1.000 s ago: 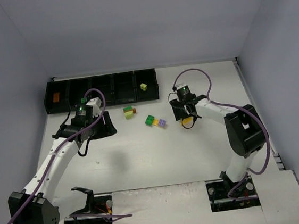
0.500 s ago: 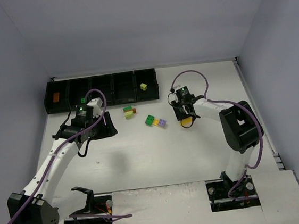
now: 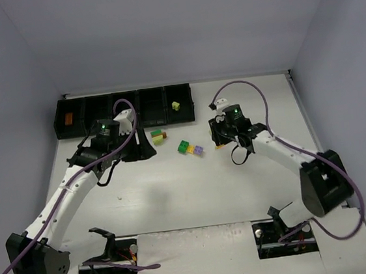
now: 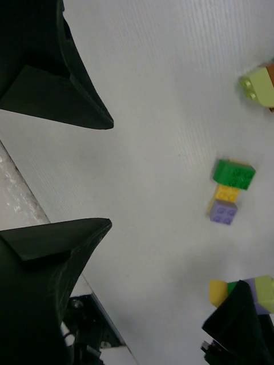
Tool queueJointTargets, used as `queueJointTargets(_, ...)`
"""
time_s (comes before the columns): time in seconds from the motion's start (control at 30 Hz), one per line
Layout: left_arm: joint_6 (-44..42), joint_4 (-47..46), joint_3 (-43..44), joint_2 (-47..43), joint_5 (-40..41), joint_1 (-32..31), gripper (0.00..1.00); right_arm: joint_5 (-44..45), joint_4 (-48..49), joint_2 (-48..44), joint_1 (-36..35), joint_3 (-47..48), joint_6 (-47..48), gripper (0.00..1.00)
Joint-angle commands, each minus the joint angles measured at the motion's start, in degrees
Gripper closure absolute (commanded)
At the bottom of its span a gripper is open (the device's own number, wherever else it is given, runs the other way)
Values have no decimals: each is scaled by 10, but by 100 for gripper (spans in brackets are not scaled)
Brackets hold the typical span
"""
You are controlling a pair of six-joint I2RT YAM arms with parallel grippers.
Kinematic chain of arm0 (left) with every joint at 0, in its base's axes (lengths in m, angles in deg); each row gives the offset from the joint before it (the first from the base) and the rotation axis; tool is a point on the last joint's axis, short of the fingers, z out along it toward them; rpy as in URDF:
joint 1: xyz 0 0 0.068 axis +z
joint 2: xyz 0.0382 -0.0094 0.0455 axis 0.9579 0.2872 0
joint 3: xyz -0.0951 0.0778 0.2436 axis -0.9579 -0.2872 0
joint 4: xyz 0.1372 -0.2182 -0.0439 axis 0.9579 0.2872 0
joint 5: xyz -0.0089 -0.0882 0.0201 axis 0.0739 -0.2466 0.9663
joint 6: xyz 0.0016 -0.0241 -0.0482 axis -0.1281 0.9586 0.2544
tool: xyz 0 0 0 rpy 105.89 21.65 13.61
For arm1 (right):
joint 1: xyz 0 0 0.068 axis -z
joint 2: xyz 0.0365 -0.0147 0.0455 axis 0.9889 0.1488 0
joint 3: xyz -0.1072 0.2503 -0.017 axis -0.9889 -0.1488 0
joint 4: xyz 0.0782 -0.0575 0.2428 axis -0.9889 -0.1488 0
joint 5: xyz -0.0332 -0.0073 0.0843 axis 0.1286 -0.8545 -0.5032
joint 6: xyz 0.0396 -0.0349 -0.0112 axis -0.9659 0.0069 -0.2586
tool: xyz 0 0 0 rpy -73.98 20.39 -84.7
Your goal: Sort the legos into containers by color
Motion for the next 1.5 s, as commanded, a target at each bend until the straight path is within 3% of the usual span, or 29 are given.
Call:
queueJointTargets(0.0, 33, -68, 50, 12, -41, -28, 42, -54, 56, -101, -34, -10, 26, 100)
queueJointTargets(0.07, 57, -87, 68, 25, -46, -40, 34, -82, 54, -139, -39, -20, 36, 100)
queueJointTargets(0.3, 123, -161, 120, 68, -49, -91, 30, -121, 53, -229, -70, -31, 40, 100)
queueJointTargets(0.53, 188, -239, 148, 112, -21, -128, 31, -135, 33, -260, -87, -19, 46, 100)
queueJointTargets(1.0, 189, -255, 195, 195, 23, -215, 39, -137, 9, -304, -89, -23, 47, 100)
queueJointTargets(1.17, 189, -275, 190, 198, 20, -219, 58, -139, 5, -313, -88, -27, 45, 100)
queueJointTargets(1.3, 189, -296, 185, 192, 18, -219, 94, -135, 4, -319, -88, -37, 45, 100)
queueJointTargets(1.37, 189, -300, 185, 190, 16, -219, 100, -133, 4, -321, -88, -48, 43, 100)
queueJointTargets(1.47, 188, -296, 191, 188, 12, -218, 100, -126, 4, -324, -88, -64, 41, 100)
